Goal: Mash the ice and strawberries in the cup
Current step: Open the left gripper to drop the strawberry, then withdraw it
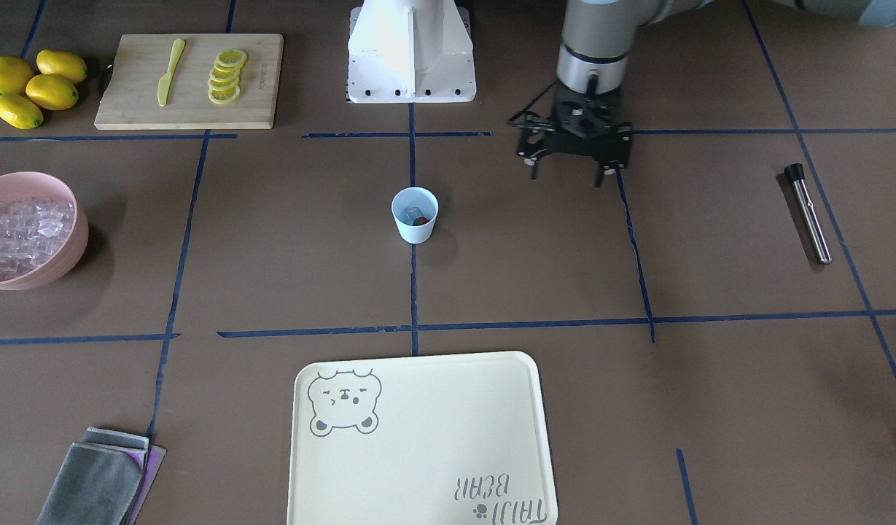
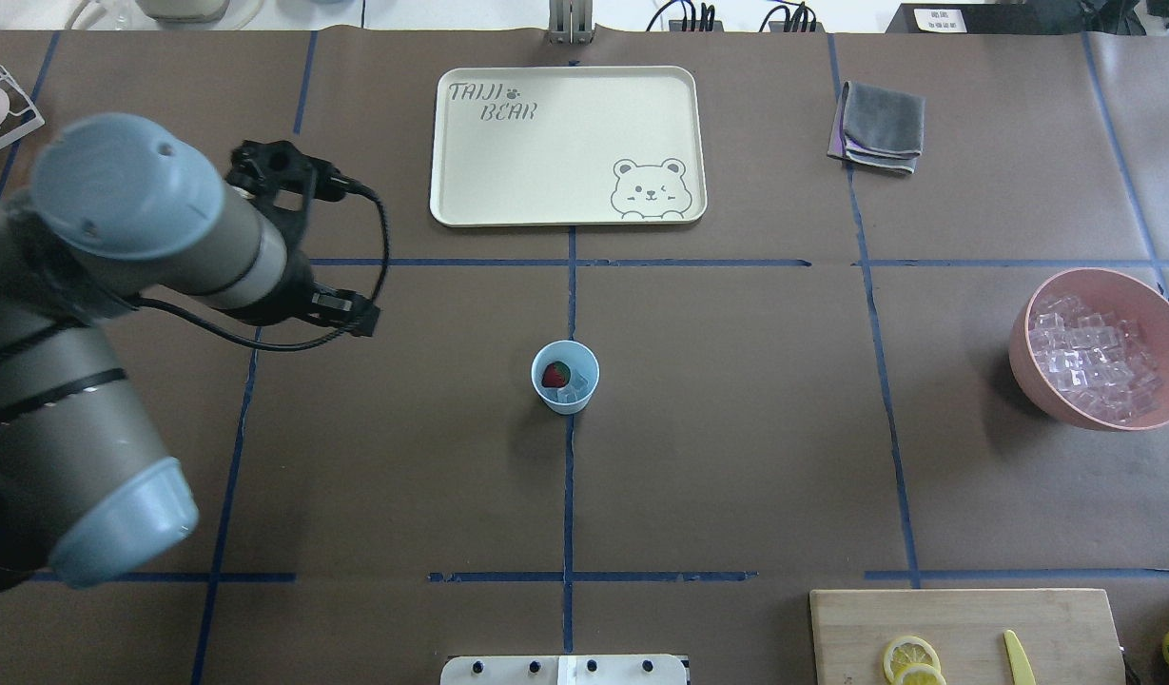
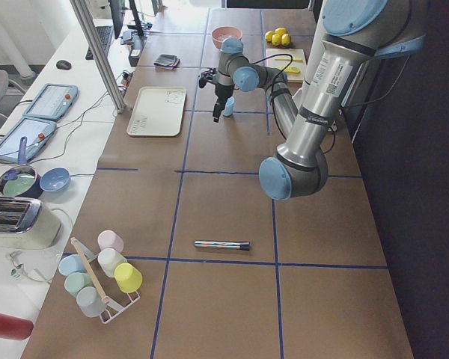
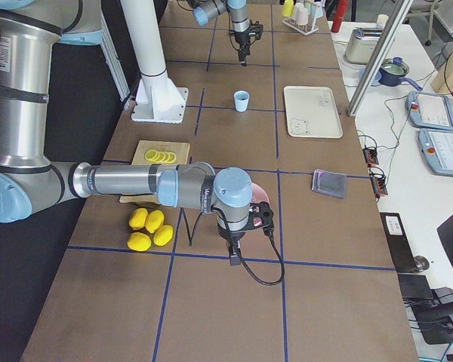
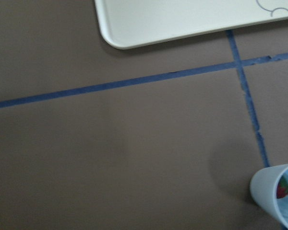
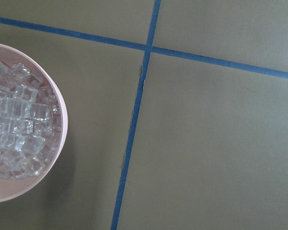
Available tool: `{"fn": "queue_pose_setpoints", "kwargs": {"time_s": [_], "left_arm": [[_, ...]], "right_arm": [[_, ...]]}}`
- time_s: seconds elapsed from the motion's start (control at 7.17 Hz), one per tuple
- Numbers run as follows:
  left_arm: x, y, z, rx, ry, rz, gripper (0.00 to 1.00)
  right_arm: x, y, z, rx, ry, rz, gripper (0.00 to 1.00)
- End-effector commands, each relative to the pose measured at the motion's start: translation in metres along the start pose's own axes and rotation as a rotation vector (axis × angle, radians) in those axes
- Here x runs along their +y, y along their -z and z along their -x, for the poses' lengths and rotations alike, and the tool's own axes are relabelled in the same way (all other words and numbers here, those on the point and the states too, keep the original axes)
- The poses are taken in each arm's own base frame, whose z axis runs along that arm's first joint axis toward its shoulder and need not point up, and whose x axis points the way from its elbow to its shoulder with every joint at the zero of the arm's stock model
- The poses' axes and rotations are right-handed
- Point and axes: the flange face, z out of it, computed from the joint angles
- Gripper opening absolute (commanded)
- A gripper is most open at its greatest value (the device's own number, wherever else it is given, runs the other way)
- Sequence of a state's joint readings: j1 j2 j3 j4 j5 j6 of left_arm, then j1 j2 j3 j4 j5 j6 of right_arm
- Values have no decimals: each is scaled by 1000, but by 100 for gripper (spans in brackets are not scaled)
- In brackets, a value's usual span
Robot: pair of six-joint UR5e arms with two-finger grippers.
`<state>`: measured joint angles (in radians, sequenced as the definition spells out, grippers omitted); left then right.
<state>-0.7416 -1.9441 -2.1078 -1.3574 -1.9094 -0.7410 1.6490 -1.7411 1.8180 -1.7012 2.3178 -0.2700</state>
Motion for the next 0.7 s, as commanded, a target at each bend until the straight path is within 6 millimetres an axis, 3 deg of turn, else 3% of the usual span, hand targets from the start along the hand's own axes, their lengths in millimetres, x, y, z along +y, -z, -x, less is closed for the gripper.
{"fn": "queue_pose_setpoints", "kwargs": {"time_s": [0.0,0.28,0.42,0.56], "left_arm": [[23,38,179,9,-105,65,100],[69,39,317,15,-103,130,100],[90,37,369,37,-95,143,100],[106,49,411,42,-70,120,100]], "right_arm": [[0,0,0,0,1,-1,99],[0,0,0,0,0,0,99],[0,0,0,0,0,0,99],[-1,0,0,0,1,-1,99]]}}
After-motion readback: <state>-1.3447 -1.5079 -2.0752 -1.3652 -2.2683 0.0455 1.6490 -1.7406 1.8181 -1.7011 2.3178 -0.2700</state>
